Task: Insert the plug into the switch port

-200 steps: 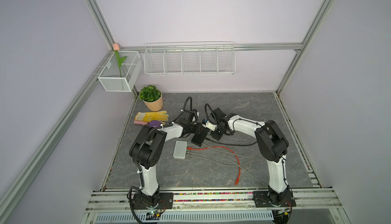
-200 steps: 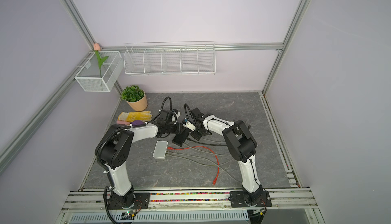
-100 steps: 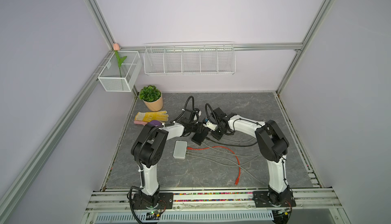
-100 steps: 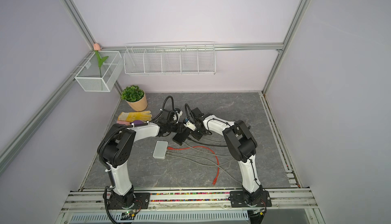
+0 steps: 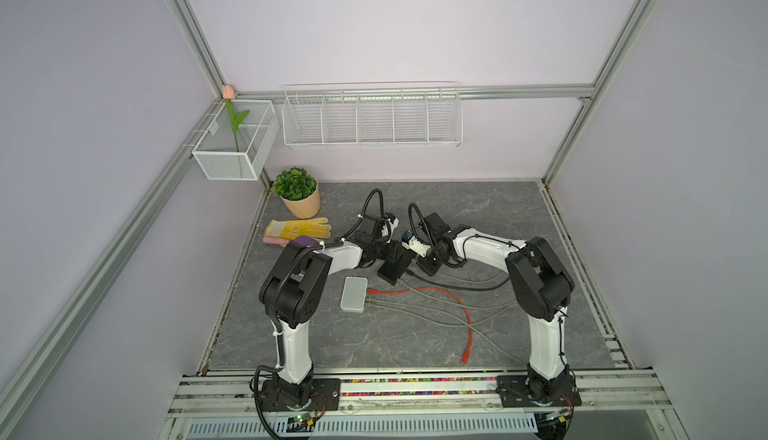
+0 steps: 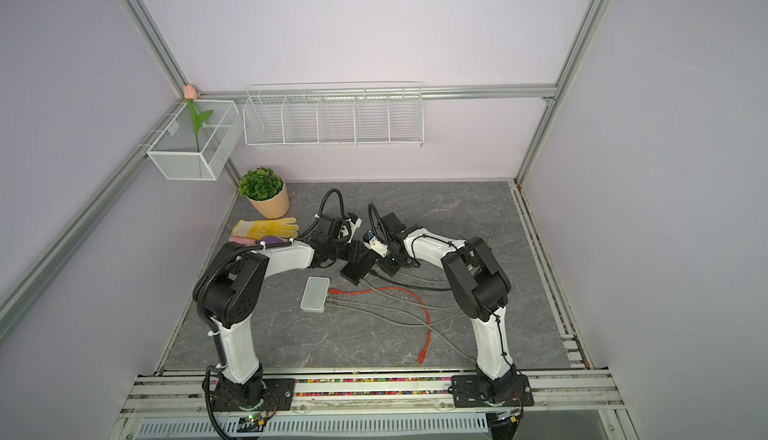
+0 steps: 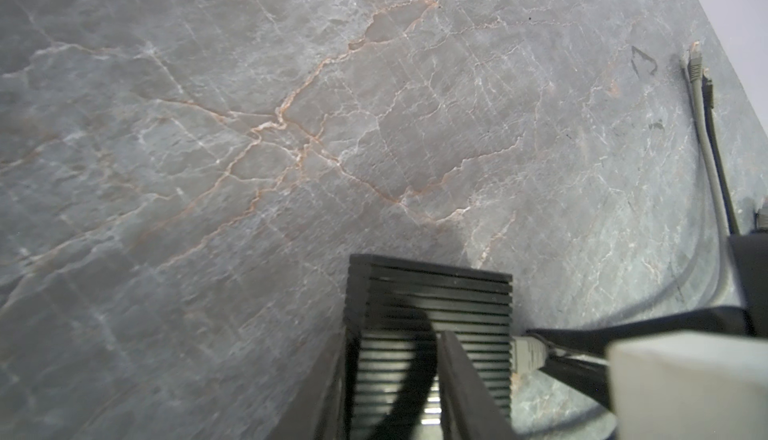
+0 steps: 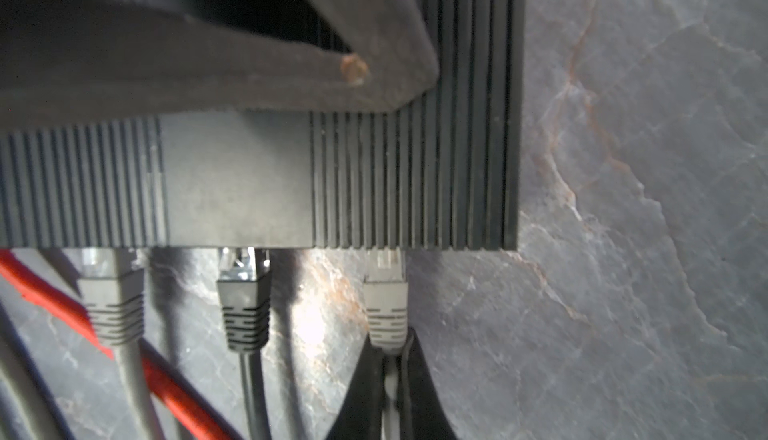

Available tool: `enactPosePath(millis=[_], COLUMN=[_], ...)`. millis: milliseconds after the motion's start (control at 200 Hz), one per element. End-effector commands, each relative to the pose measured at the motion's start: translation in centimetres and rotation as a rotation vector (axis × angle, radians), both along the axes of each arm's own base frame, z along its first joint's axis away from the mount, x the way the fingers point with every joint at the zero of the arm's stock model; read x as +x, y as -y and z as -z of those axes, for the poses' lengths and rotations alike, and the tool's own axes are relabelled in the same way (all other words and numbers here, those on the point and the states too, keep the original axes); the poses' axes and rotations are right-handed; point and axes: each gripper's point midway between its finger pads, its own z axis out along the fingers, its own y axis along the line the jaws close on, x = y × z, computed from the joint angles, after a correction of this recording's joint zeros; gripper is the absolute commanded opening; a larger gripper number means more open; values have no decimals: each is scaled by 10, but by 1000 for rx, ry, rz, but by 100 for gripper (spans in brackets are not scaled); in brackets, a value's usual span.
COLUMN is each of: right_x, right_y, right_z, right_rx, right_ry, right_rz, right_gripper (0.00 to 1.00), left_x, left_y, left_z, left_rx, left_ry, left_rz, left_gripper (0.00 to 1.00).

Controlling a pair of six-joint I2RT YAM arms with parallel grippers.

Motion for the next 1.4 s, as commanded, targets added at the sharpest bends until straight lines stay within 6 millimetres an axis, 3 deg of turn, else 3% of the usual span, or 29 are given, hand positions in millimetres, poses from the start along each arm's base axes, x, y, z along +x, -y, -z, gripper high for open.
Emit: enactPosePath(millis=[0, 850, 1395], right_x=[39, 48, 63], right_y=[-55, -70, -82], right_z=[-35, -49, -64], right_rx=[242, 355, 446], right_ry=[189, 284, 365], right_rz=[-41, -20, 19], right_gripper=[7, 7, 7], left_x=[-128, -178, -179], left_y=[39, 52, 54], left_z=[46, 54, 48], left_rx=[-52, -92, -109], left_ry=[-389, -523, -516], left_rz=[340, 497, 503], left_gripper=[33, 32, 32])
